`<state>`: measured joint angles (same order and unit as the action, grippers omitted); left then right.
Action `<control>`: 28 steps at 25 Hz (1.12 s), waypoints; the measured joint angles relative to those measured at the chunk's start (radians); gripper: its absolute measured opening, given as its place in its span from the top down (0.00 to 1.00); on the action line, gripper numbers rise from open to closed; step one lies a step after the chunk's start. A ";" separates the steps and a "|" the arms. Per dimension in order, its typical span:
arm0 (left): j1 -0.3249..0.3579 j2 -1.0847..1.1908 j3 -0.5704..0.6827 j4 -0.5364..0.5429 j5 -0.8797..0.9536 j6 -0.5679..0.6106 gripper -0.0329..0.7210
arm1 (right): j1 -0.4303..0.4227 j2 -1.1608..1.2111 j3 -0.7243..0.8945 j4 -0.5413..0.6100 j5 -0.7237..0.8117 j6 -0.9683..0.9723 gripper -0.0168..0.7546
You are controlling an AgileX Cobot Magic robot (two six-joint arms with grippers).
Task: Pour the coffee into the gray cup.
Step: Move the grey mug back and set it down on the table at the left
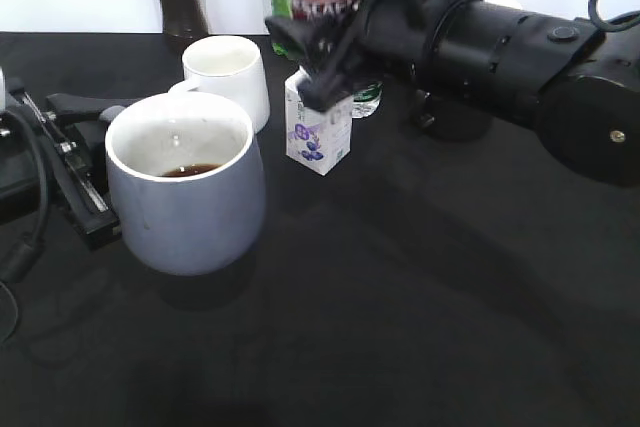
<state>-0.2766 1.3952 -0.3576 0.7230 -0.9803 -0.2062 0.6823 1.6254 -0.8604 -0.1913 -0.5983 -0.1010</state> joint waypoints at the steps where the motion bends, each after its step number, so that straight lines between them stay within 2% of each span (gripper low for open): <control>1: 0.000 0.000 0.000 -0.001 0.000 0.000 0.87 | 0.000 -0.001 0.000 0.000 0.000 0.047 0.29; 3: 0.000 0.000 0.000 -0.040 0.001 0.000 0.87 | 0.000 -0.024 0.000 0.000 0.029 0.095 0.29; 7: 0.003 0.000 0.000 -0.108 0.001 0.009 0.87 | 0.000 -0.116 0.002 0.001 0.185 0.155 0.29; 9: 0.034 -0.001 0.000 -0.138 0.011 0.018 0.87 | 0.000 -0.138 0.011 0.003 0.189 0.168 0.29; 12: 0.115 -0.001 0.000 -0.176 0.017 0.022 0.87 | 0.000 -0.139 0.012 0.029 0.191 0.176 0.29; 15: 0.241 -0.001 0.000 -0.187 0.017 0.023 0.87 | 0.000 -0.139 0.012 0.034 0.193 0.217 0.29; 17: 0.344 -0.001 0.000 -0.259 0.019 0.036 0.87 | -0.001 -0.139 0.012 0.049 0.207 0.227 0.29; 19: 0.383 0.003 -0.002 -0.312 0.021 0.044 0.87 | -0.025 -0.139 0.012 0.075 0.242 0.228 0.29; 20: 0.403 0.042 -0.031 -0.327 0.022 0.049 0.87 | -0.038 -0.139 0.012 0.076 0.243 0.228 0.29; 24: 0.406 0.203 -0.141 -0.330 0.011 0.069 0.87 | -0.077 -0.139 0.012 0.079 0.248 0.228 0.29; 28: 0.406 0.447 -0.337 -0.330 -0.074 0.086 0.87 | -0.078 -0.139 0.012 0.080 0.293 0.230 0.29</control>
<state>0.1298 1.8417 -0.6946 0.3926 -1.0544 -0.1202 0.6041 1.4868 -0.8480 -0.1115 -0.3055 0.1291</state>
